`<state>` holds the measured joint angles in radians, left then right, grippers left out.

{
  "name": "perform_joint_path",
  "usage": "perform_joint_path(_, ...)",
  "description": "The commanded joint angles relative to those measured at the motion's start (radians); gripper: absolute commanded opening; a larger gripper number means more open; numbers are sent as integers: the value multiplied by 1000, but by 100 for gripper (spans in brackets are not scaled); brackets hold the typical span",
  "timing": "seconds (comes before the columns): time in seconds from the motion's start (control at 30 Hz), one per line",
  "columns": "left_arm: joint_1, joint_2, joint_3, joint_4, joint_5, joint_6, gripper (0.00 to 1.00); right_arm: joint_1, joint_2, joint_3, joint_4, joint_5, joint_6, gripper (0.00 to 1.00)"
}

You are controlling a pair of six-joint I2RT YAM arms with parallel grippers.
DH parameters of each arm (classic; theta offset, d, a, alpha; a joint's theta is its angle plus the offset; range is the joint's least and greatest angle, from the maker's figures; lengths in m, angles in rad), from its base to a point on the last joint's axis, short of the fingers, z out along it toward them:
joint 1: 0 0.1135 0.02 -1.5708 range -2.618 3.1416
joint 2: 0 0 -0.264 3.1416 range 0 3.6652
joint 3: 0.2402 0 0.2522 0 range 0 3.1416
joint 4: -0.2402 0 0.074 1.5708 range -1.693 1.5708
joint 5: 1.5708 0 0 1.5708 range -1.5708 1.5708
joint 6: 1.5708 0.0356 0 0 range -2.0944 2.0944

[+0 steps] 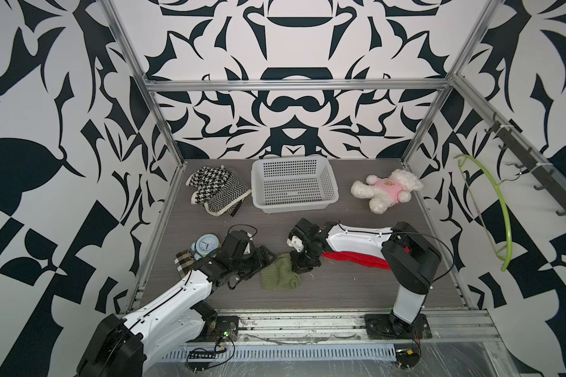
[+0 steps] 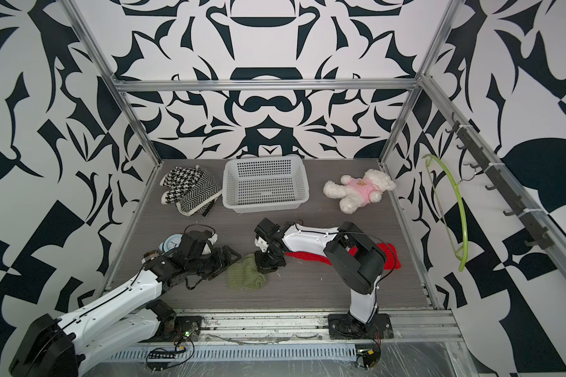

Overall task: Roll up the scarf and place it into the basket
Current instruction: Roll the scarf at the center of the board.

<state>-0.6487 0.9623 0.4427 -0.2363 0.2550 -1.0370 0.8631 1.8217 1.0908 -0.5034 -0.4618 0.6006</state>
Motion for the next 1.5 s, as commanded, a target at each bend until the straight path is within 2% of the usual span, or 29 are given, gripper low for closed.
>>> perform_joint_path(0.0,-67,69,38,63,6,-30,80,-5,-14,36,-122,103,-28,0)
perform_joint_path(0.13,-142,187,82,135,5,-50,78,-6,-21,52,-136,127,-29,0)
perform_joint_path(0.23,-167,248,90,175,-2,-72,71,-7,-25,50,-132,134,-24,0)
perform_joint_path(0.37,-175,297,74,214,-4,-89,43,-6,-33,48,-120,138,-15,0)
perform_joint_path(0.4,-177,301,73,218,-5,-90,31,-6,-32,47,-119,138,-16,0)
perform_joint_path(0.47,-177,305,69,205,-8,-90,1,-8,-38,45,-113,141,-15,0)
perform_joint_path(0.6,-174,300,28,153,-65,-87,0,-30,-76,23,-116,151,-18,0)
perform_joint_path(0.67,-162,294,-15,153,-77,-92,0,-52,-116,-5,-117,162,-21,17)
perform_joint_path(0.73,-159,293,-55,161,-82,-96,0,-67,-149,-27,-123,178,-24,28)
perform_joint_path(0.97,-158,273,-157,214,-102,-120,0,-84,-175,-60,-149,223,-37,47)
perform_joint_path(1.1,-158,269,-170,207,-113,-120,0,-83,-154,-65,-120,199,-33,52)
perform_joint_path(1.4,-158,304,-157,224,-113,-105,0,-28,-107,-7,-26,83,-30,53)
perform_joint_path(1.47,-158,349,-157,236,-108,-105,0,-14,-107,-8,15,42,-20,54)
